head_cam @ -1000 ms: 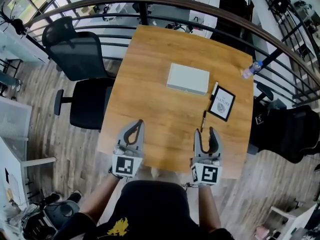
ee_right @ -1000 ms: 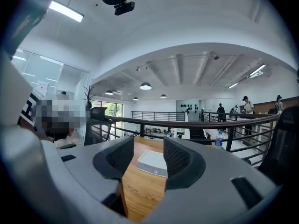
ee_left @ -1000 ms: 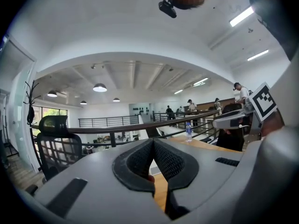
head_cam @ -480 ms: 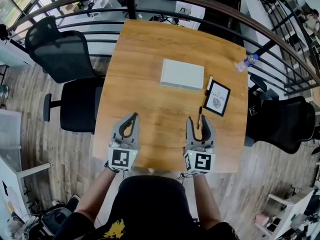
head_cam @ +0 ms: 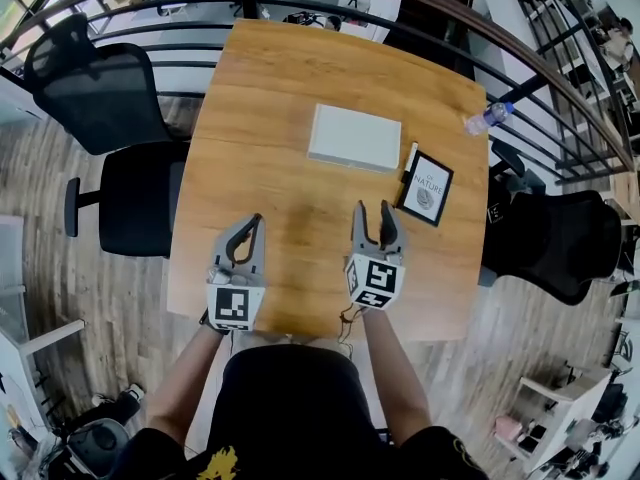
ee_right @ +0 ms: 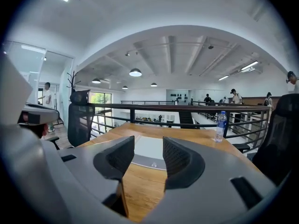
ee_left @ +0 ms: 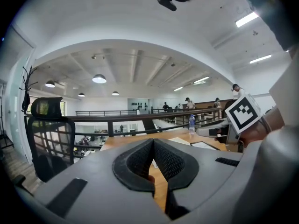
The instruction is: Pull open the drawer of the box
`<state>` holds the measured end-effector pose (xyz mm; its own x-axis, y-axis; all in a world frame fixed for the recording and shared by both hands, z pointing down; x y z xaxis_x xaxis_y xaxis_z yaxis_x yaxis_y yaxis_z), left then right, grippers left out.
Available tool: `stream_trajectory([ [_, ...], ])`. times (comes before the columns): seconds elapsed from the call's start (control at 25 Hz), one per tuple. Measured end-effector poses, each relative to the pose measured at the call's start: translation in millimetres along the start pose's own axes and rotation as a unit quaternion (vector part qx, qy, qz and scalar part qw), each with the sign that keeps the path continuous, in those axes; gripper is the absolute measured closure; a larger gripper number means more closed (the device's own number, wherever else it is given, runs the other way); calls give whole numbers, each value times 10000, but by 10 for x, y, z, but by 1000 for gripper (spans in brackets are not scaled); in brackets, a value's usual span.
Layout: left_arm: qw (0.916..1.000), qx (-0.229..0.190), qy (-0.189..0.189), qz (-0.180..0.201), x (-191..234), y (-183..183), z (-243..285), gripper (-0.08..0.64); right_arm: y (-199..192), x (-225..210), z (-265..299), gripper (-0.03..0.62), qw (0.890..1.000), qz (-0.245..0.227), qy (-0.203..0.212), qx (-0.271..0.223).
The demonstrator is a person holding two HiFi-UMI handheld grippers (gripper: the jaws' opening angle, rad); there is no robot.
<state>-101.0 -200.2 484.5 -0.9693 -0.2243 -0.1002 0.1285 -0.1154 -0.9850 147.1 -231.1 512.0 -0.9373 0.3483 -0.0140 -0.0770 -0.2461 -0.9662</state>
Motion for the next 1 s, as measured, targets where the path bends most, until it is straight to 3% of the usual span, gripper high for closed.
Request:
stream_trajectory([
  [1.0, 9998, 123, 12, -141, 32, -291, 609, 551, -1188, -382, 1393, 413, 9897, 477, -509, 1253],
])
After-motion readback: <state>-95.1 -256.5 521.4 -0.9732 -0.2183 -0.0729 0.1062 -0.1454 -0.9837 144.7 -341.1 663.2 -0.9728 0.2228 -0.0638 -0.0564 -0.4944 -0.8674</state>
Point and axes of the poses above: the fingertips, and each gripper's own axes: z forward along the fingers, x to its left, y out of its top, the point moved 6 cm from there along -z, backward along the fingers, and after that the axes turned 14 degrees about y, right-handed, at the moved point
